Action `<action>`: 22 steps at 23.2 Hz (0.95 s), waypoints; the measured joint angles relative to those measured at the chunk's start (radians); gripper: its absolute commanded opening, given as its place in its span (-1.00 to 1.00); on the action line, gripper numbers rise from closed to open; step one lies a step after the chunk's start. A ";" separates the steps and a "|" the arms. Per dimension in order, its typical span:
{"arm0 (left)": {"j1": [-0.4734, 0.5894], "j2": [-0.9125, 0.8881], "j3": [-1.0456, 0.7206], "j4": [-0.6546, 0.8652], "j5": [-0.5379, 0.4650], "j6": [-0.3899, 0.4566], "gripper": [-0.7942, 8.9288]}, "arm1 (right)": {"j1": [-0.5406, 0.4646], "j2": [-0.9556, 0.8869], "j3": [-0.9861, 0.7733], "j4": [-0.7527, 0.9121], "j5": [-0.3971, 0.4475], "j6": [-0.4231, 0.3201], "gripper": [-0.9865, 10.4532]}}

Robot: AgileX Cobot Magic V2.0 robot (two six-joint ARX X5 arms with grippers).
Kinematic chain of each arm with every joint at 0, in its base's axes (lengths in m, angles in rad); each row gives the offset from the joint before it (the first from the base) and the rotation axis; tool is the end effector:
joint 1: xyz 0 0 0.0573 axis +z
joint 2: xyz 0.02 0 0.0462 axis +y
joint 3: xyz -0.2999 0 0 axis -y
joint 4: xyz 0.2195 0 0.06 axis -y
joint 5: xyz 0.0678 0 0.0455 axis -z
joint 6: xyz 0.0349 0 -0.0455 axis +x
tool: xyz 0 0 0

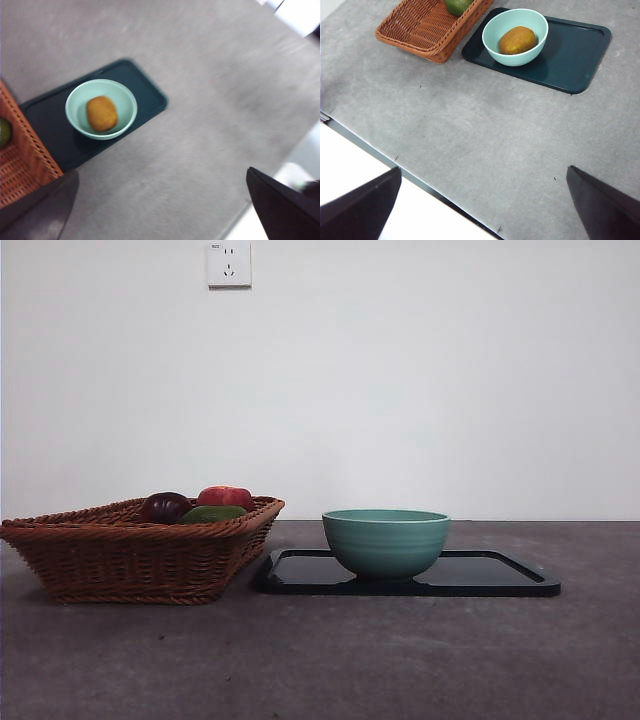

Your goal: Pick up the wifruite, put it on the bowl, pick up the plate, put it on desk

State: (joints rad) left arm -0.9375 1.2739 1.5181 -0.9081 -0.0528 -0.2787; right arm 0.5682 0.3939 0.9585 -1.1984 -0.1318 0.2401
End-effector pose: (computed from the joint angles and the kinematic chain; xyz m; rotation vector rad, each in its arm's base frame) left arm 0.1267 -0.1695 0.4383 0.0726 0.7121 -0.7555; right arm -0.0202 -0.0075 0.3261 0.0828 0.7072 0.5952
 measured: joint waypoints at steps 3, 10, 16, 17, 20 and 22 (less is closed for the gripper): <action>0.035 0.188 0.128 -0.053 0.000 0.012 0.31 | 0.000 0.000 0.000 0.018 0.000 0.000 0.14; 0.106 0.622 0.464 -0.219 0.000 0.068 0.31 | 0.000 0.000 0.000 0.041 0.000 0.000 0.14; 0.151 0.893 0.692 -0.224 0.000 0.114 0.31 | 0.000 0.000 0.000 0.040 0.000 0.000 0.14; 0.160 0.930 0.712 -0.216 0.000 0.120 0.31 | 0.000 0.000 0.000 0.040 0.000 0.000 0.14; 0.189 0.996 0.727 -0.189 0.000 0.131 0.31 | 0.000 0.000 0.000 0.040 0.000 0.000 0.14; 0.204 1.010 0.727 -0.159 0.004 0.132 0.31 | 0.000 0.000 0.000 0.040 0.000 0.000 0.14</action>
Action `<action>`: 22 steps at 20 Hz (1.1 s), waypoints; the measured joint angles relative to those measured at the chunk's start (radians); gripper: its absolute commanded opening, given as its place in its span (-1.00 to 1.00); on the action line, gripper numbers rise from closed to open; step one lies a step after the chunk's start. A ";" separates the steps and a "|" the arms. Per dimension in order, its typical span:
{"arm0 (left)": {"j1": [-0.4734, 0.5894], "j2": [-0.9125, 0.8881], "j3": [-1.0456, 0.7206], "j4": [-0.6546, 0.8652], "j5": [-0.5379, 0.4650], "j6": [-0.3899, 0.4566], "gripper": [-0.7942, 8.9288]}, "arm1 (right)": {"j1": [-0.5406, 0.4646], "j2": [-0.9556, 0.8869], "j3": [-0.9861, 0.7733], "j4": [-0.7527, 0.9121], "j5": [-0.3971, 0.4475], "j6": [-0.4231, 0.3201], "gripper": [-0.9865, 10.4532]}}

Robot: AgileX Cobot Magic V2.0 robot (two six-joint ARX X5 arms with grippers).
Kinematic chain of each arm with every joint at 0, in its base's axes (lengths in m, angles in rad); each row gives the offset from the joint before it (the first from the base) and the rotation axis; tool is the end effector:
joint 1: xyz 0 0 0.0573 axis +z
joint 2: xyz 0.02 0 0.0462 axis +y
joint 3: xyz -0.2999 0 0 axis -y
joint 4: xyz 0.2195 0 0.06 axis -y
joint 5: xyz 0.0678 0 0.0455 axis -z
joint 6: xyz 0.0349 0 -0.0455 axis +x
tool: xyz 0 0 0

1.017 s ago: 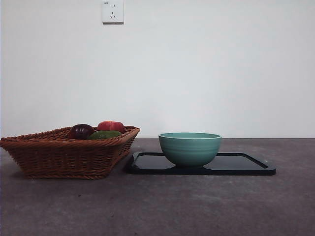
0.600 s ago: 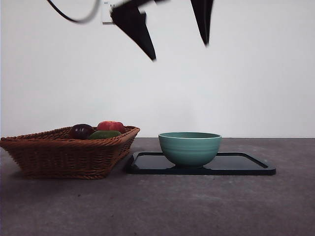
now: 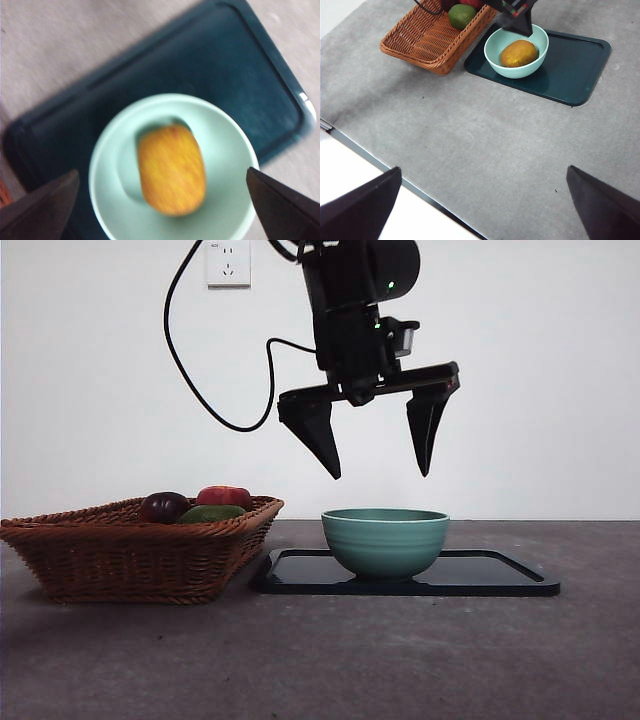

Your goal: Pick up the wifruite, put it on the bowl, pick up the plate, put it on desk

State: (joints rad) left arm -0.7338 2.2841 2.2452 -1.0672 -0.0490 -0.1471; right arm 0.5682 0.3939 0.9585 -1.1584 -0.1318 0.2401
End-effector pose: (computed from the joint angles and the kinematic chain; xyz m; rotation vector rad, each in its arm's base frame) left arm 0.3605 -0.3228 0.2899 0.3008 1.0782 -0.5319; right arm -0.0183 -0.0062 0.3294 0.0925 0.6682 0.6030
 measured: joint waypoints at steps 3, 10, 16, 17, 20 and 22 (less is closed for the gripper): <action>0.010 0.010 0.006 0.010 0.032 0.000 0.31 | 0.000 0.000 0.000 0.000 0.001 0.000 0.14; -0.007 0.032 0.006 0.009 0.034 0.003 0.31 | 0.000 0.000 0.000 0.000 0.001 -0.004 0.14; -0.011 0.096 0.007 0.009 0.037 0.019 0.18 | 0.000 0.000 0.000 -0.003 0.001 -0.004 0.14; -0.011 0.098 0.007 0.009 0.037 0.024 0.18 | 0.000 0.000 0.000 -0.003 0.001 -0.004 0.14; -0.014 0.115 0.007 0.001 0.037 0.026 0.16 | 0.000 0.000 0.000 -0.003 0.001 -0.004 0.14; -0.017 0.138 0.009 -0.010 0.035 0.034 0.03 | 0.000 0.000 0.000 -0.003 0.001 -0.005 0.14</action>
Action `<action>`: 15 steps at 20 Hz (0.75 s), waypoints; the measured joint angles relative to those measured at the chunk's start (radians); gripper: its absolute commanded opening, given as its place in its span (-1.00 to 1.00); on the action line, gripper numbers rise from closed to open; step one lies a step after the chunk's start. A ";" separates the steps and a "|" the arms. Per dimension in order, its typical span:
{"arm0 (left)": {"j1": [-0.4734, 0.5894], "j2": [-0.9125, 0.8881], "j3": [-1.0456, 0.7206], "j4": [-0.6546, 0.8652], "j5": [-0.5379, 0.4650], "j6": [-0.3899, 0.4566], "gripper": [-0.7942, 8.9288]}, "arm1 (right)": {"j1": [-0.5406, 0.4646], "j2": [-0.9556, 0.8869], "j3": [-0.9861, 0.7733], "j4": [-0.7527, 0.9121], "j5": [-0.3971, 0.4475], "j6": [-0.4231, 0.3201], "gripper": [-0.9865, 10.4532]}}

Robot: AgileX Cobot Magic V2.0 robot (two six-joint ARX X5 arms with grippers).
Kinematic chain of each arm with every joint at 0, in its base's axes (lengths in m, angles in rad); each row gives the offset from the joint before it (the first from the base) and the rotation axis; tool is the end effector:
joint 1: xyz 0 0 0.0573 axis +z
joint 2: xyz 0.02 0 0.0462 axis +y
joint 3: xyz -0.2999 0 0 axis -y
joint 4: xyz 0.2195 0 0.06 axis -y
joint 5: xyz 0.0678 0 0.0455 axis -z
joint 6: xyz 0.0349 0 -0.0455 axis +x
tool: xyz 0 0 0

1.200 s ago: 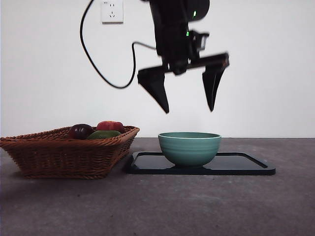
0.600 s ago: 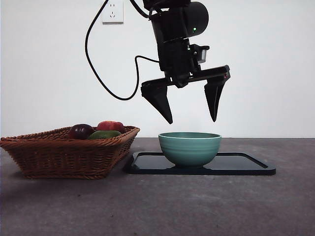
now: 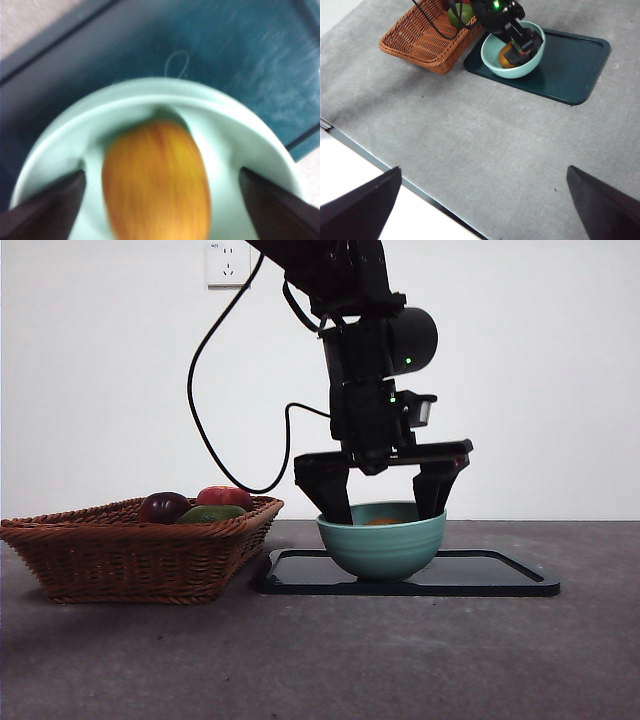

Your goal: Pick up the wifruite, put it on the bowl, pick up the plate, put it on desk

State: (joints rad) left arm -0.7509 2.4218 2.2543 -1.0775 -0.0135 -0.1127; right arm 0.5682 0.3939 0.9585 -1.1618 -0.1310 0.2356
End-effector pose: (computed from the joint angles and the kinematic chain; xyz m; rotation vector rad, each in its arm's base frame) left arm 0.3694 -0.3441 0.2265 0.3785 1.2078 -0.5682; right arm -0.0184 -0.0063 0.3292 0.0873 0.6700 0.6031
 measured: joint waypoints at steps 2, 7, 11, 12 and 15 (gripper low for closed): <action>-0.001 0.008 0.000 0.001 0.001 0.006 -0.07 | 0.000 0.000 0.000 -0.001 0.000 0.000 0.14; -0.001 0.012 0.001 0.016 0.001 0.018 -0.29 | 0.000 0.000 0.000 -0.004 0.000 0.000 0.14; 0.000 0.025 0.182 -0.123 0.001 0.019 -0.29 | 0.000 0.000 0.000 -0.004 0.000 0.000 0.14; -0.002 0.025 0.247 -0.164 0.001 0.019 -0.29 | 0.000 0.000 0.000 -0.004 0.000 0.000 0.14; -0.006 -0.003 0.330 -0.270 0.001 0.019 -0.29 | 0.000 0.000 0.000 -0.011 0.000 0.000 0.14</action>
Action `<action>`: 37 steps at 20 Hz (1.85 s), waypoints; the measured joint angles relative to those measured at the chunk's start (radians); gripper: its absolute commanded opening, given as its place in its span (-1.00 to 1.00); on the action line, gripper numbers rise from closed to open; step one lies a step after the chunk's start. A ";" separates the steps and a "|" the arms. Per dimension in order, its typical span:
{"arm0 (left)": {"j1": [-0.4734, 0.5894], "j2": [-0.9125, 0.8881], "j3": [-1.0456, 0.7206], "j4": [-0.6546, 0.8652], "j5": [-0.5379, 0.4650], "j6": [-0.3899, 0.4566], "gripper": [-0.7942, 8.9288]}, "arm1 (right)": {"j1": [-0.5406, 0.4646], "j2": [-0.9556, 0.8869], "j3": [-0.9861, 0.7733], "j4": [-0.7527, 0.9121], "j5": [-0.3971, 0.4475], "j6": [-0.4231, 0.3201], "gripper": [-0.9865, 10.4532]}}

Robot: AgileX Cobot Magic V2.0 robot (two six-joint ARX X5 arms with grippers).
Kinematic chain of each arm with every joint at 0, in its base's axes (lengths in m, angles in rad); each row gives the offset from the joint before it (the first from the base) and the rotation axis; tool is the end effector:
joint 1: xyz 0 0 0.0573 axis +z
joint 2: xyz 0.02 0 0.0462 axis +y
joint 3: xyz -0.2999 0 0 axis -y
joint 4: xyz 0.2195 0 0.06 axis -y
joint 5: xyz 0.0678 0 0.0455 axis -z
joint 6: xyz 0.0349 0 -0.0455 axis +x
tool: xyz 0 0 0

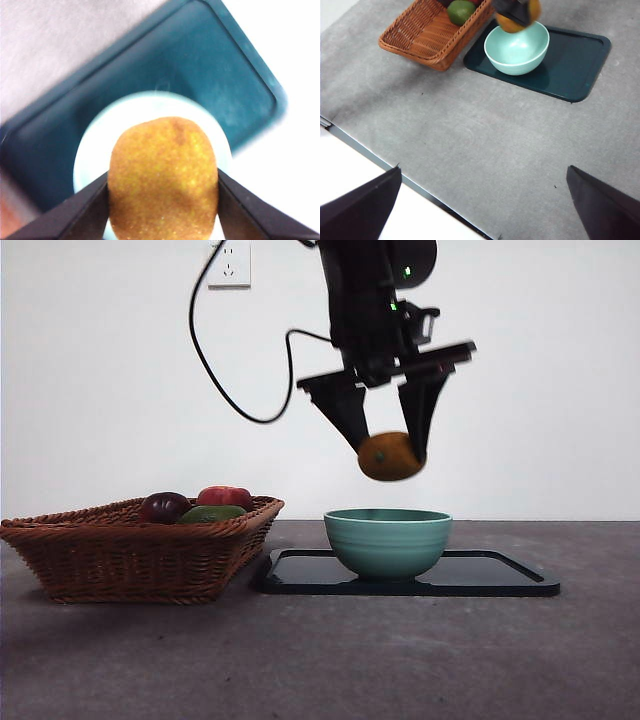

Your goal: Pick up the wifruite, put it on the bowl, pick up the plate, put it on desk

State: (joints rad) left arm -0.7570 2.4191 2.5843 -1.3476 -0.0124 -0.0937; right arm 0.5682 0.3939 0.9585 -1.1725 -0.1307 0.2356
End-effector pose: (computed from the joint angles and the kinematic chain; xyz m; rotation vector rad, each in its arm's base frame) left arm 0.3568 -0.3365 0.3020 0.3729 1.1447 -0.5991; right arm -0.0189 -0.0067 0.3283 0.0846 0.6804 0.6008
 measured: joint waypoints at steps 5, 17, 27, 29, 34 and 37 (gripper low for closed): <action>0.008 -0.211 -0.005 -0.070 0.000 -0.001 -0.29 | 0.000 0.000 0.000 -0.003 0.000 0.000 0.14; 0.197 -0.820 -0.654 -0.073 -0.016 -0.063 -0.29 | 0.000 0.000 0.000 -0.018 0.000 0.000 0.14; 0.294 -0.829 -1.097 0.277 -0.043 -0.138 -0.29 | 0.000 0.000 0.000 -0.018 0.000 0.001 0.14; 0.303 -0.763 -1.118 0.321 -0.043 -0.150 -0.29 | 0.000 0.000 0.000 -0.018 0.000 0.000 0.14; 0.314 -0.606 -1.119 0.470 -0.044 -0.174 -0.29 | 0.000 0.000 0.000 -0.018 0.000 0.000 0.14; 0.321 -0.543 -1.119 0.510 -0.045 -0.182 -0.29 | 0.000 0.000 0.000 -0.018 0.000 0.000 0.14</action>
State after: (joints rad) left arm -0.4358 1.8759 1.4654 -0.8379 -0.0578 -0.2760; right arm 0.5682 0.3939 0.9585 -1.1908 -0.1310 0.2359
